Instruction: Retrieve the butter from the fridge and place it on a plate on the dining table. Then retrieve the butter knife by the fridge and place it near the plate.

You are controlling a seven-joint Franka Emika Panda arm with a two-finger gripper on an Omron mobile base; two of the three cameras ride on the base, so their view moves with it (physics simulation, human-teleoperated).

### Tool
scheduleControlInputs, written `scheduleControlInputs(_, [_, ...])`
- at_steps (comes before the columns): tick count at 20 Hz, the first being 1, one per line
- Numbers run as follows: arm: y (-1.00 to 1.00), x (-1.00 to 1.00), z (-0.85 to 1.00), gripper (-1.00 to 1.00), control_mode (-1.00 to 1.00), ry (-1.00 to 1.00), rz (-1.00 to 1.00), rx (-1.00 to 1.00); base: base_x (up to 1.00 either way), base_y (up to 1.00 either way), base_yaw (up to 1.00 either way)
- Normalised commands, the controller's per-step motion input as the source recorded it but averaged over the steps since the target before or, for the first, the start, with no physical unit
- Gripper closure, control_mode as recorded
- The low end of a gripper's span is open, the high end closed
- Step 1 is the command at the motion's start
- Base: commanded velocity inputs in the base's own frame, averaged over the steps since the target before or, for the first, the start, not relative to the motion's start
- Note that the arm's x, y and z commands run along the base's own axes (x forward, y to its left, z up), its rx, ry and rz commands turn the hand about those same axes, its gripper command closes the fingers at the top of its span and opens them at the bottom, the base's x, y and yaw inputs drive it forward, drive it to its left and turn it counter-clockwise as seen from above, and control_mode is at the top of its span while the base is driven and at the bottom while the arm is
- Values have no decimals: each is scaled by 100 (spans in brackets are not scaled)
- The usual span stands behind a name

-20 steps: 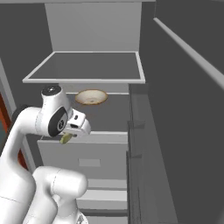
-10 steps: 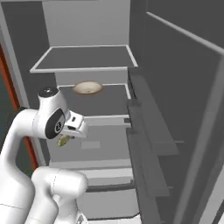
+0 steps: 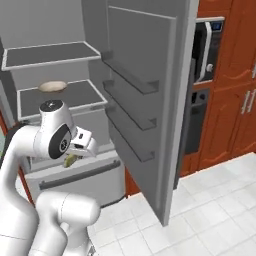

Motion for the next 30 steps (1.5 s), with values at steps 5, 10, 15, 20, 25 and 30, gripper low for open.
scheduleControlInputs(5, [0, 0, 0, 100, 100, 0, 0, 0, -100, 1, -68])
scheduleControlInputs(10, [0, 0, 0, 100, 100, 0, 0, 0, -89, 7, -63])
scheduleControlInputs(15, [0, 0, 0, 100, 100, 0, 0, 0, -75, 1, -63])
scheduleControlInputs(20, [0, 0, 0, 100, 100, 0, 0, 0, -16, -37, -71])
scheduleControlInputs(25, [0, 0, 0, 100, 100, 0, 0, 0, 0, -77, -42])
scheduleControlInputs(30, [0, 0, 0, 100, 100, 0, 0, 0, 4, -100, -10])
